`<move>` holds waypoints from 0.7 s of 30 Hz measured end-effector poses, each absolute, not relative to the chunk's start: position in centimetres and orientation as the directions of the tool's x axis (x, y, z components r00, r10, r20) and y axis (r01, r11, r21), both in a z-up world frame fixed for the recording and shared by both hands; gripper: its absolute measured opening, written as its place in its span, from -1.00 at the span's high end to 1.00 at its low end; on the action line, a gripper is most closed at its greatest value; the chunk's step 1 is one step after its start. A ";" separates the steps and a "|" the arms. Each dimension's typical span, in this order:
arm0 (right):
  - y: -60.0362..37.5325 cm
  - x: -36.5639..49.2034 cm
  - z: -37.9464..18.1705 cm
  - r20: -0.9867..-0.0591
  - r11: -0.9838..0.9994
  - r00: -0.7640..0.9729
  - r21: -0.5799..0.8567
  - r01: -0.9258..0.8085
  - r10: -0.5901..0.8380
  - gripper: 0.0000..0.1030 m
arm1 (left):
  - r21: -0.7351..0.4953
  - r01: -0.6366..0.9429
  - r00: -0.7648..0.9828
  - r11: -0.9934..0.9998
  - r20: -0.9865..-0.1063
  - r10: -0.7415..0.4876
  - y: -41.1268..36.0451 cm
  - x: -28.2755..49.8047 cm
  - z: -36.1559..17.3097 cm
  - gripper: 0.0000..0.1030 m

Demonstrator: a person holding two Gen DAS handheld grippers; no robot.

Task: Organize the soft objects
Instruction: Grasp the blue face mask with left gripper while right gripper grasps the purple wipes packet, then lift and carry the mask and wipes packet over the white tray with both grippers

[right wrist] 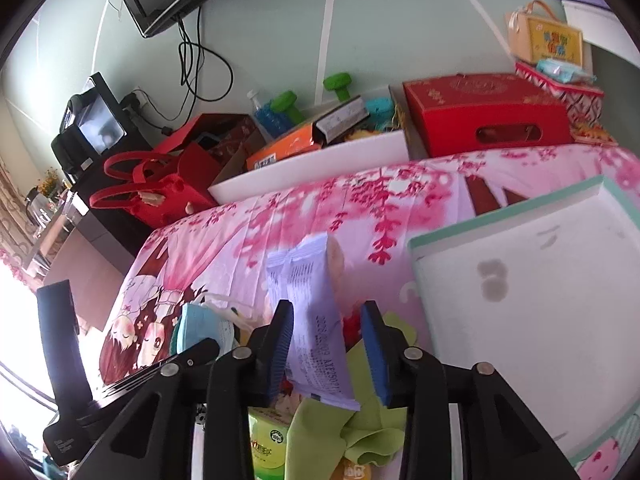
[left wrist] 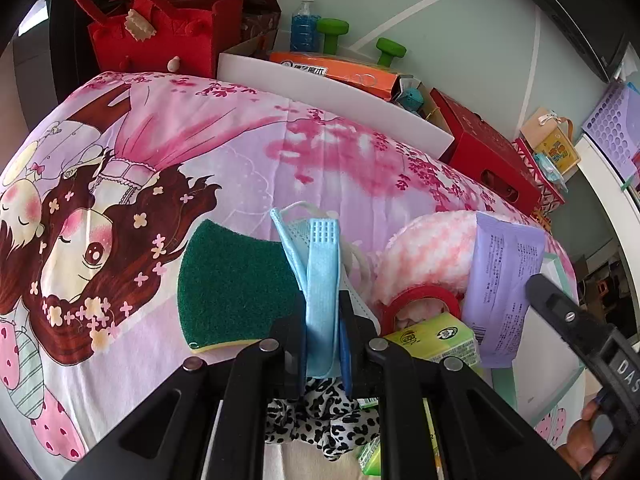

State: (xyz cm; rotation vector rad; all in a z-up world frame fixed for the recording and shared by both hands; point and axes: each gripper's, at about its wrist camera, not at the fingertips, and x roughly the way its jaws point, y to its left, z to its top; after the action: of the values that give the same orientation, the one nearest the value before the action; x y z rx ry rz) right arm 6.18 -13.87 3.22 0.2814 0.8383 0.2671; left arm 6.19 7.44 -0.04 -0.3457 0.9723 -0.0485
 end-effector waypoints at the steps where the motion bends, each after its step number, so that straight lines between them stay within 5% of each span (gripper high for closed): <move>1: -13.8 6.3 3.0 -0.692 0.928 0.634 0.352 -0.123 0.346 0.25 | -0.311 -0.115 0.567 0.944 -0.800 -0.195 7.5 6.2 -0.1 0.74; 9: -12.0 6.9 1.0 -0.717 0.918 0.580 0.362 -0.163 0.386 0.28 | -0.309 -0.113 0.561 0.944 -0.804 -0.196 7.5 6.3 -0.3 0.74; 15: -11.8 7.0 0.6 -0.722 0.913 0.565 0.370 -0.171 0.399 0.62 | -0.310 -0.118 0.556 0.943 -0.807 -0.196 7.5 6.4 -0.5 0.74; 21: -12.3 6.3 2.2 -0.696 0.921 0.609 0.349 -0.175 0.380 0.67 | -0.310 -0.122 0.559 0.943 -0.806 -0.193 7.5 6.4 -0.5 0.74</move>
State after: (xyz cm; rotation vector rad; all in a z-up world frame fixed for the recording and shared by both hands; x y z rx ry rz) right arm 6.31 -12.30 2.18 0.2574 0.8596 0.3241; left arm 6.42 7.47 -0.45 -0.3517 0.9818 -0.0428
